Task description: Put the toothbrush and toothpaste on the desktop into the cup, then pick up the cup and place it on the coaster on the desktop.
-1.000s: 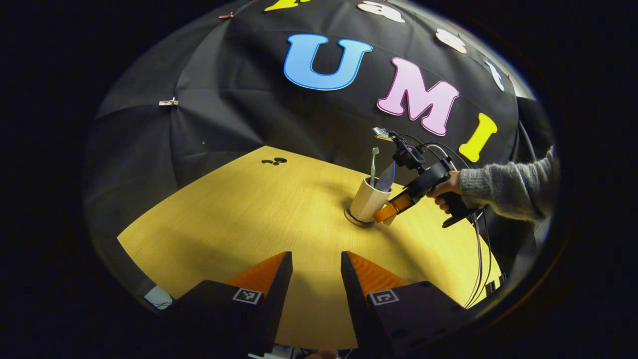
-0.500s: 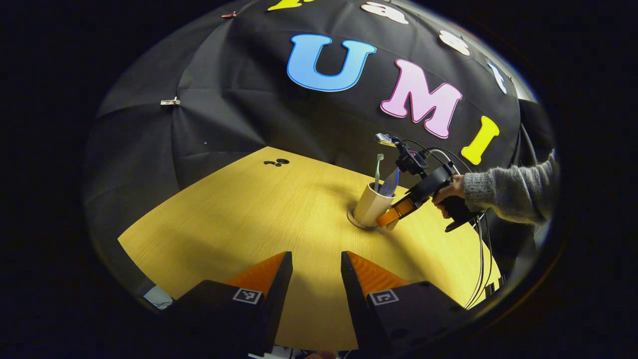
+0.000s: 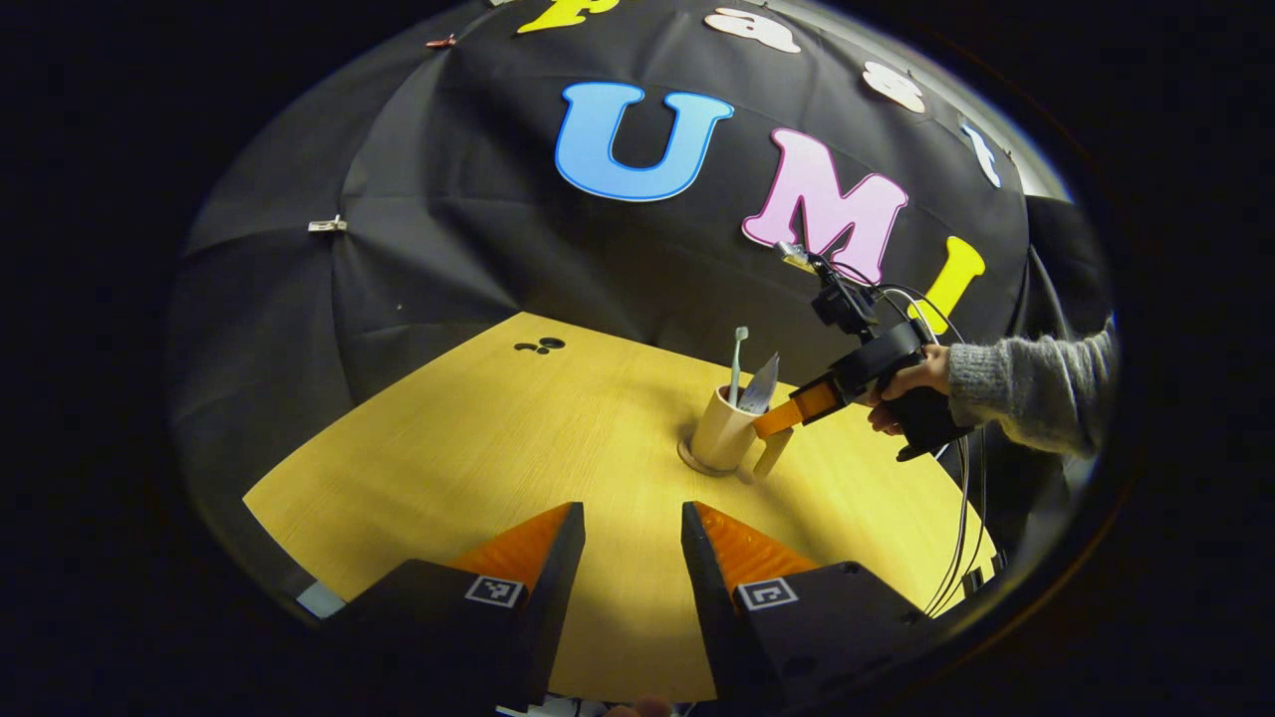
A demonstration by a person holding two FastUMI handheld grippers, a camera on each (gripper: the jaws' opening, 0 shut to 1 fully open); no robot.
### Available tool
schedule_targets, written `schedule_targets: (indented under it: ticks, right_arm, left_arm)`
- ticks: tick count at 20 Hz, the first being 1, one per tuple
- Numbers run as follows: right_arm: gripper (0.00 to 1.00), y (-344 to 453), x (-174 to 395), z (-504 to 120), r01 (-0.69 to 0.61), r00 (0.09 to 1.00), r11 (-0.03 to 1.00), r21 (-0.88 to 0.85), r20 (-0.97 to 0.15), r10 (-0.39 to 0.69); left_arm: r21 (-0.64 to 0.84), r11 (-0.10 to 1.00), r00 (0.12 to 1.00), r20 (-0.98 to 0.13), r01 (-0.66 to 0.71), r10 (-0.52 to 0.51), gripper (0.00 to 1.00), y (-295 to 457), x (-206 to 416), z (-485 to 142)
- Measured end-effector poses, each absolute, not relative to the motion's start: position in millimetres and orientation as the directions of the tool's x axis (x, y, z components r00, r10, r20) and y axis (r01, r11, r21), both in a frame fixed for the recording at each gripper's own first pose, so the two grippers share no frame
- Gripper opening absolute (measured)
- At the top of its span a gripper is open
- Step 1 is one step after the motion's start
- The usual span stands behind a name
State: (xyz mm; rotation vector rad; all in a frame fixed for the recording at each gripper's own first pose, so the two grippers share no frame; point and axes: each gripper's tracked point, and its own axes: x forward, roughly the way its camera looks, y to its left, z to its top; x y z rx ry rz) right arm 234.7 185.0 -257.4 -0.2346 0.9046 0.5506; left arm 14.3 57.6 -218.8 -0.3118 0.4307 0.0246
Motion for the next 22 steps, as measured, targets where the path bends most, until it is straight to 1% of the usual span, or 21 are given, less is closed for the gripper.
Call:
schedule_targets:
  ticks: [4, 5, 6, 7, 10, 11, 12, 15, 18, 19, 20, 22]
  right_arm:
    - [0.61, 172.2, 221.3, -208.1, -0.522, 0.574, 0.852, 0.032, -0.726, 0.378]
    - [0.64, 167.9, 215.2, -194.2, -0.517, 0.593, 0.856, 0.03, -0.708, 0.383]
    - [0.77, 163.7, 210.9, -182.1, -0.514, 0.611, 0.857, 0.028, -0.69, 0.389]
    - [0.8, 158.9, 205.9, -168.6, -0.507, 0.635, 0.862, 0.021, -0.668, 0.389]
    - [0.8, 145.7, 189.5, -130.3, -0.474, 0.705, 0.88, 0.012, -0.593, 0.388]
    - [0.78, 138.3, 182.2, -112.2, -0.455, 0.738, 0.89, 0.009, -0.555, 0.383]
    - [0.82, 133.4, 176.3, -100.1, -0.441, 0.76, 0.897, 0.006, -0.53, 0.377]
    - [0.82, 117.1, 156.6, -74.3, -0.403, 0.815, 0.915, -0.002, -0.454, 0.359]
    - [0.86, 107.0, 138.4, -61.9, -0.368, 0.851, 0.93, 0.005, -0.402, 0.339]
    - [0.85, 105.0, 132.1, -58.3, -0.359, 0.858, 0.933, 0.012, -0.388, 0.336]
    - [0.86, 102.7, 126.0, -56.0, -0.351, 0.865, 0.936, 0.011, -0.378, 0.329]
    - [0.9, 99.1, 115.6, -49.2, -0.338, 0.883, 0.941, -0.001, -0.345, 0.317]
  left_arm:
    - [-0.265, 0.963, 0.927, -0.373, -0.054, -0.051, 0.64, 50.7, 23.1, -188.6]
    - [-0.256, 0.966, 0.931, -0.361, -0.046, -0.052, 0.63, 48.3, 25.8, -179.0]
    - [-0.247, 0.968, 0.936, -0.349, -0.037, -0.053, 0.64, 48.7, 30.7, -169.2]
    - [-0.239, 0.971, 0.939, -0.34, -0.027, -0.057, 0.63, 46.8, 34.2, -161.2]
    - [-0.21, 0.978, 0.949, -0.311, -0.008, -0.059, 0.64, 40.8, 44.2, -137.2]
    - [-0.208, 0.978, 0.951, -0.303, -0.004, -0.061, 0.64, 39.9, 47.7, -130.7]
    - [-0.204, 0.979, 0.954, -0.293, 0.001, -0.062, 0.64, 39.0, 50.1, -121.8]
    - [-0.177, 0.984, 0.964, -0.257, 0.02, -0.066, 0.65, 31.0, 52.5, -104.6]
    - [-0.149, 0.988, 0.971, -0.227, 0.047, -0.08, 0.65, 21.0, 54.4, -84.8]
    - [-0.141, 0.988, 0.972, -0.218, 0.057, -0.087, 0.67, 17.9, 53.4, -80.2]
    - [-0.135, 0.989, 0.974, -0.208, 0.065, -0.092, 0.71, 14.9, 52.2, -73.7]
    - [-0.129, 0.989, 0.978, -0.183, 0.078, -0.101, 0.76, 10.0, 49.3, -62.9]
